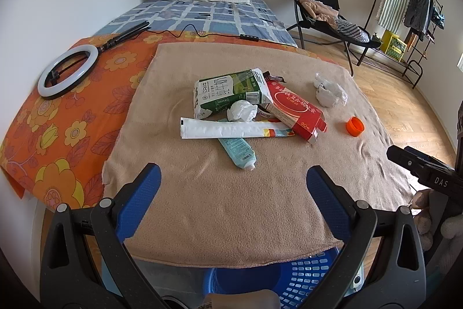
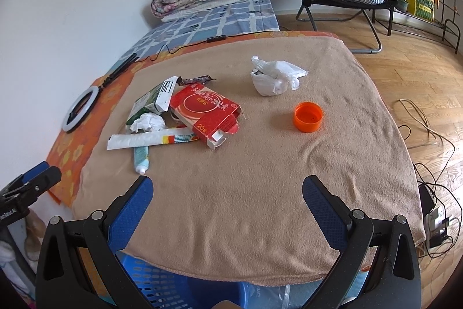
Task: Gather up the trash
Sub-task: 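Reach the left gripper to the green milk carton while the right gripper approaches the orange cap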
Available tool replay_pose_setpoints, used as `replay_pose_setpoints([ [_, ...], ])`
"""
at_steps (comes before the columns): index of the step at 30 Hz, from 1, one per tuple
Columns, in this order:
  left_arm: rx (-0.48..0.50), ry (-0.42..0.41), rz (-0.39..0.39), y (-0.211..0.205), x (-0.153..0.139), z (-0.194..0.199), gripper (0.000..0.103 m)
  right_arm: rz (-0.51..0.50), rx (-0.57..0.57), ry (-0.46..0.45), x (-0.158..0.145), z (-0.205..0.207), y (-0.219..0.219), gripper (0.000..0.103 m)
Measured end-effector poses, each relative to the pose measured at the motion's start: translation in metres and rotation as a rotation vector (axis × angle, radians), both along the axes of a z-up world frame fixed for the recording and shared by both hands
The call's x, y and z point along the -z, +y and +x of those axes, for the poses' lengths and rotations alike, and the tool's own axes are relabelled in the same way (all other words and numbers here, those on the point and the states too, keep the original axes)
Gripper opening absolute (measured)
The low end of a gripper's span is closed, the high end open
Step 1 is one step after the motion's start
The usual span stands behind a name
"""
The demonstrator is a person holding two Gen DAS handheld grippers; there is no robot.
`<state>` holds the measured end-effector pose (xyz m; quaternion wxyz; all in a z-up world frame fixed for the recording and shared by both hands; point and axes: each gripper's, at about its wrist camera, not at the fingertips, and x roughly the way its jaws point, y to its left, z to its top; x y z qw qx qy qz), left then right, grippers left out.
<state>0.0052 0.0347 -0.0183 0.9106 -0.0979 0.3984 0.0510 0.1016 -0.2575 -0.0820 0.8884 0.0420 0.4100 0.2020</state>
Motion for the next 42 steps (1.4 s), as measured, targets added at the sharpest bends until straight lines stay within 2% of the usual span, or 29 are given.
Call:
replay_pose_setpoints([
  [9,0.027,-0.011,-0.068,0.003,-0.008,0.003,0.102,0.042,0.033,-0.039,-0.007,0.019,-0.008,0.102],
  [13,0.056,-0.004,-0.061,-0.001,-0.006,0.008,0.102,0.051,0.057,-0.016,-0.007,0.029,-0.013,0.102],
  [21,0.076,0.028,-0.123,-0.002,0.002,0.019,0.102,0.047,0.087,0.023,-0.007,0.033,-0.027,0.102],
  [29,0.080,0.032,-0.049,-0.005,0.003,0.025,0.102,0.120,0.105,0.051,-0.009,0.048,-0.027,0.102],
  [34,0.039,0.047,-0.027,0.006,0.007,0.030,0.102,0.095,0.068,0.047,-0.006,0.053,-0.010,0.102],
  [37,0.022,0.048,-0.031,0.010,0.008,0.035,0.102,0.159,0.052,0.080,-0.004,0.057,-0.008,0.102],
  [42,0.011,0.058,-0.035,0.014,0.013,0.047,0.102,0.113,0.065,0.064,0.001,0.064,-0.006,0.102],
])
